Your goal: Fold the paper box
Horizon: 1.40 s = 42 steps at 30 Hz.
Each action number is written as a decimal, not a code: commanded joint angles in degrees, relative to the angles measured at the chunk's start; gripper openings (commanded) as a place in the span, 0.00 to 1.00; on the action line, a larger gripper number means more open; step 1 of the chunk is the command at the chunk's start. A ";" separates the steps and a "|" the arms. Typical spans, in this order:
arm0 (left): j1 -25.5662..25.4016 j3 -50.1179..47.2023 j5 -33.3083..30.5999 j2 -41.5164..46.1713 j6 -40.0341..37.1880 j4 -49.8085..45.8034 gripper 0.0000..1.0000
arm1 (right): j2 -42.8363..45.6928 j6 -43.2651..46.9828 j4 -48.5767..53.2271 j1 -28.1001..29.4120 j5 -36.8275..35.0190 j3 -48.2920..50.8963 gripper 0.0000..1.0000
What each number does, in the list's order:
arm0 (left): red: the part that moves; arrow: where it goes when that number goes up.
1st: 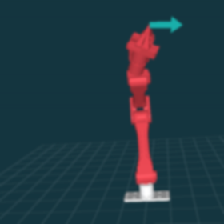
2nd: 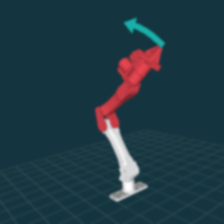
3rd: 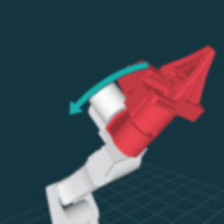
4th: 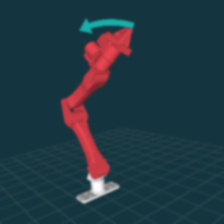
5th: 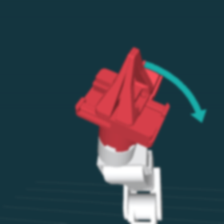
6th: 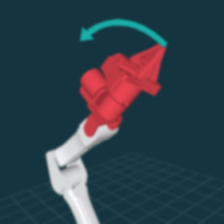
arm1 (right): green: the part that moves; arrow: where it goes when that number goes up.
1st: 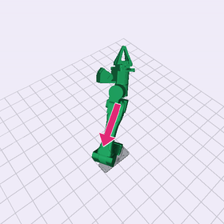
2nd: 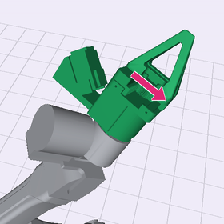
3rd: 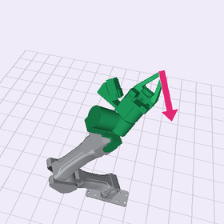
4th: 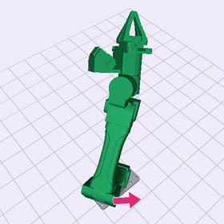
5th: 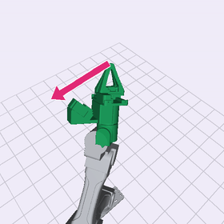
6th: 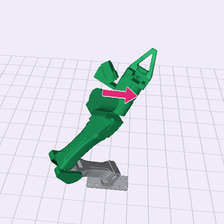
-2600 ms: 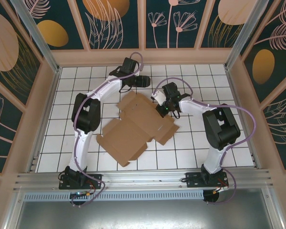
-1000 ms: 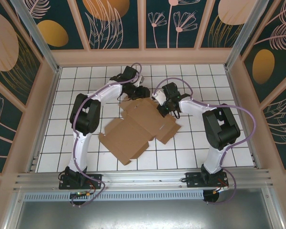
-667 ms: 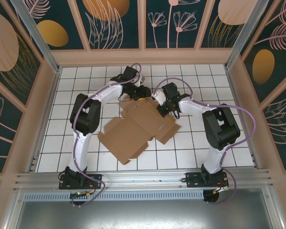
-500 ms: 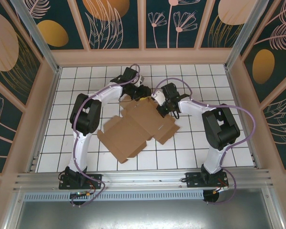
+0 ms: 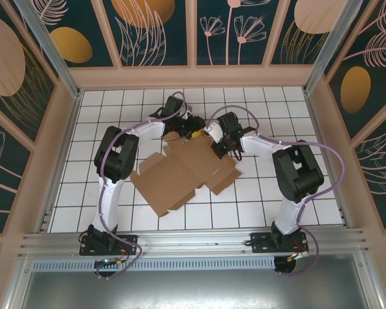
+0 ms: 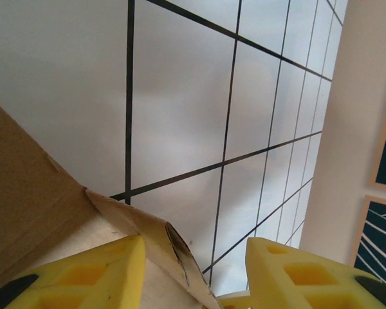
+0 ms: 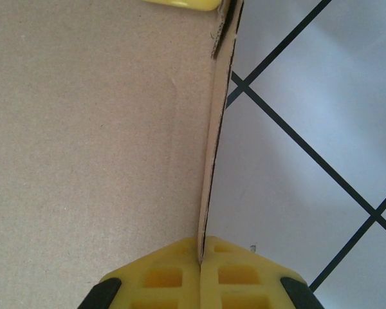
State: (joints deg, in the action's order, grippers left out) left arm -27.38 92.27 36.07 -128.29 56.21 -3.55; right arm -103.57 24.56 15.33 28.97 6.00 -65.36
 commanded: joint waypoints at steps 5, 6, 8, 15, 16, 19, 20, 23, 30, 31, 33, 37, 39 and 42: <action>-0.53 -1.00 2.79 2.01 4.48 6.80 0.45 | -0.17 0.41 -3.38 1.93 3.05 0.21 0.00; -0.49 -1.02 1.65 2.53 3.24 5.77 0.45 | -0.12 0.33 -3.37 1.73 2.40 0.31 0.00; -0.24 -1.64 -0.59 4.59 -0.38 4.72 0.48 | -0.12 -0.33 -3.11 0.71 1.24 0.40 0.00; 2.39 -8.36 -5.46 13.93 -9.70 7.44 0.74 | 1.63 -0.30 -4.26 -1.00 1.85 2.25 0.00; 2.90 -9.11 -6.46 15.10 -11.56 6.65 0.75 | 1.70 -0.30 -4.24 -1.10 2.04 2.26 0.00; 4.45 -10.94 -7.59 18.04 -17.28 4.32 0.80 | 1.65 -0.05 -3.52 -1.42 2.60 1.83 0.00; 4.91 -11.64 -7.99 18.94 -19.45 3.46 0.82 | 1.65 0.05 -3.38 -1.52 2.70 1.73 0.00; 5.81 -14.20 -14.32 22.11 -26.27 -0.93 0.78 | 1.49 0.14 -2.88 -1.94 3.33 1.32 0.00; 6.60 -18.56 -24.83 23.52 -33.75 -12.21 0.75 | 1.11 0.75 -2.15 -2.74 3.68 0.04 0.00; 6.57 -20.04 -24.45 23.74 -33.83 -12.27 0.74 | 1.02 0.76 -2.00 -2.87 3.75 -0.01 0.00; 6.59 -22.99 -23.09 24.52 -33.58 -11.46 0.70 | 0.48 1.00 -1.27 -2.85 3.67 -0.60 0.00; 6.56 -27.35 -19.08 25.17 -33.53 -8.84 0.65 | -0.76 1.03 -0.28 -2.79 3.58 -1.95 0.00; 6.62 -27.41 -17.32 24.56 -33.30 -8.89 0.64 | -0.92 1.02 -0.21 -2.64 3.84 -2.28 0.00; 6.62 -28.06 -14.43 24.00 -32.68 -8.58 0.64 | -0.79 1.03 0.17 -2.55 3.76 -2.49 0.00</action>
State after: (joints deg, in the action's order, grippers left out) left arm -20.78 64.71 17.76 -105.36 24.18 -12.80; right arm -103.81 24.99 14.09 26.44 9.06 -66.32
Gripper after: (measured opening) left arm 0.641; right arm 0.051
